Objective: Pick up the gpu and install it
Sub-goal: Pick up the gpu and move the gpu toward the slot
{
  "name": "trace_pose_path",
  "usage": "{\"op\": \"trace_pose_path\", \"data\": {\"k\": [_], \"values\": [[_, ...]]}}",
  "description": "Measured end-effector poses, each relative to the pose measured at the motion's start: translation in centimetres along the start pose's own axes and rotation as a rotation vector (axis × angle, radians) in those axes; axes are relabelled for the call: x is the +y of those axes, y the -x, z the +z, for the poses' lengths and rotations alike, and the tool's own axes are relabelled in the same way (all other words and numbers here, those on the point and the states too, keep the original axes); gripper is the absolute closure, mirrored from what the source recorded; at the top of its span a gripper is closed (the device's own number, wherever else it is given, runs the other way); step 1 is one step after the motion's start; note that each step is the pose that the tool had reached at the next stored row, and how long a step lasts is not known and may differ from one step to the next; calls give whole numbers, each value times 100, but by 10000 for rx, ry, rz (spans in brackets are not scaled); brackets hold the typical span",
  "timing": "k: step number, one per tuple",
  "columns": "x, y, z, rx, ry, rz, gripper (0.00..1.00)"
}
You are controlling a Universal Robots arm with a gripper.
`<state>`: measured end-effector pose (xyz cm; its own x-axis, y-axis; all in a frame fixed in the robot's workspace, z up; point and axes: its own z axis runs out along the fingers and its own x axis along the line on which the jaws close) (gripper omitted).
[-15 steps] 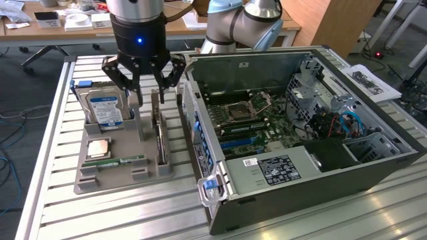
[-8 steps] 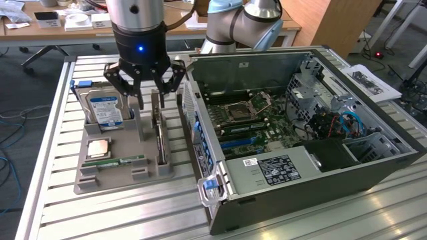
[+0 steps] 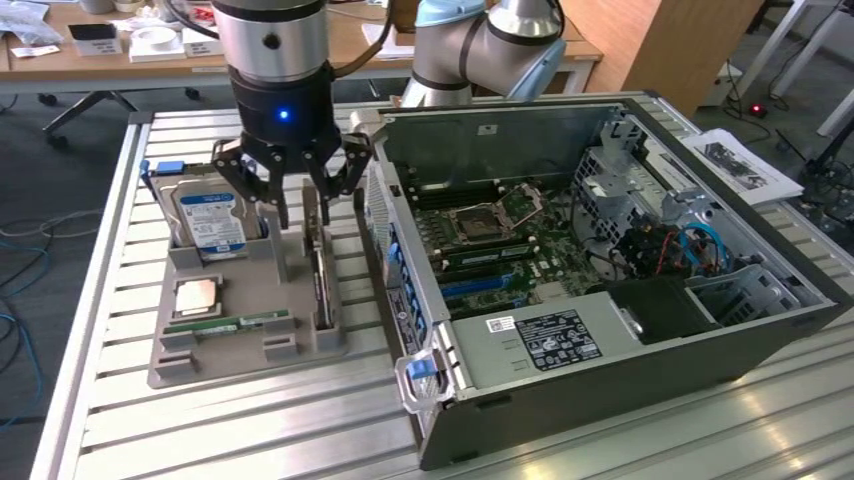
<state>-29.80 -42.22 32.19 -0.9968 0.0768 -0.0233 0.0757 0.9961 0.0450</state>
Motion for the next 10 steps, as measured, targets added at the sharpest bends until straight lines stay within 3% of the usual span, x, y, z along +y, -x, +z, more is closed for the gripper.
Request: {"op": "trace_pose_path", "data": {"k": [10], "values": [[-4, -4, 142, 0, 0, 0, 53]]}}
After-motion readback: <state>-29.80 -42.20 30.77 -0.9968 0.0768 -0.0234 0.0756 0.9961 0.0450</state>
